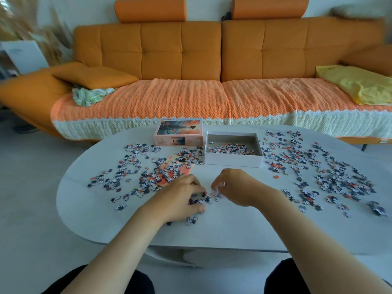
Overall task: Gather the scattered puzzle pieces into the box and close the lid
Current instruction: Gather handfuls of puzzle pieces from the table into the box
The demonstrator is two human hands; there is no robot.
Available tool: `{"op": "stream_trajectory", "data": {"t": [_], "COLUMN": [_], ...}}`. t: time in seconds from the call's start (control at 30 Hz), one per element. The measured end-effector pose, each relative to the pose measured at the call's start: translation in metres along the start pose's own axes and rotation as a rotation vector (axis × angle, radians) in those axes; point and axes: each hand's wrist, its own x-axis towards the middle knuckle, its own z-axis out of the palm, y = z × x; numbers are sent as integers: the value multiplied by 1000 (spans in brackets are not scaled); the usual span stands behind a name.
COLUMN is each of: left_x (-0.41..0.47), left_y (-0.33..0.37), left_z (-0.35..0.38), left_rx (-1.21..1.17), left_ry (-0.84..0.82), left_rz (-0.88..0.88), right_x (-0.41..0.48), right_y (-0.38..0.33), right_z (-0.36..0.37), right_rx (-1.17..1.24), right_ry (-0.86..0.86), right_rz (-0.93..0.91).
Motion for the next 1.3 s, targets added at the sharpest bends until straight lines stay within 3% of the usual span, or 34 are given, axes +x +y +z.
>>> {"op": "stream_trajectory", "data": {"t": [0.17, 0.3, 0.4, 0.7, 1.03, 1.23, 1.3], "left_x": [-31, -63, -74, -39, 29, 52, 53], "left_y": [-9, -26, -25, 5, 34, 37, 34], "left_z": [-3, 8, 16, 29, 35, 30, 19], "left_rx": [-5, 92, 127, 45, -34, -242, -177], "left_ry": [179, -32, -88, -74, -78, 25, 111], "left_rz": [-51, -164, -158, -69, 8, 44, 52], "right_x": [-12, -20, -18, -9, -13, -11, -12], "right_y": [-21, -44, -52, -26, 34, 43, 46], "right_z": [18, 45, 60, 56, 27, 18, 11], "right_rx": [-3, -77, -153, -27, 131, 153, 58], "right_ry": [224, 90, -17, 87, 122, 152, 169], "right_rz": [-31, -74, -92, -134, 55, 55, 86]}}
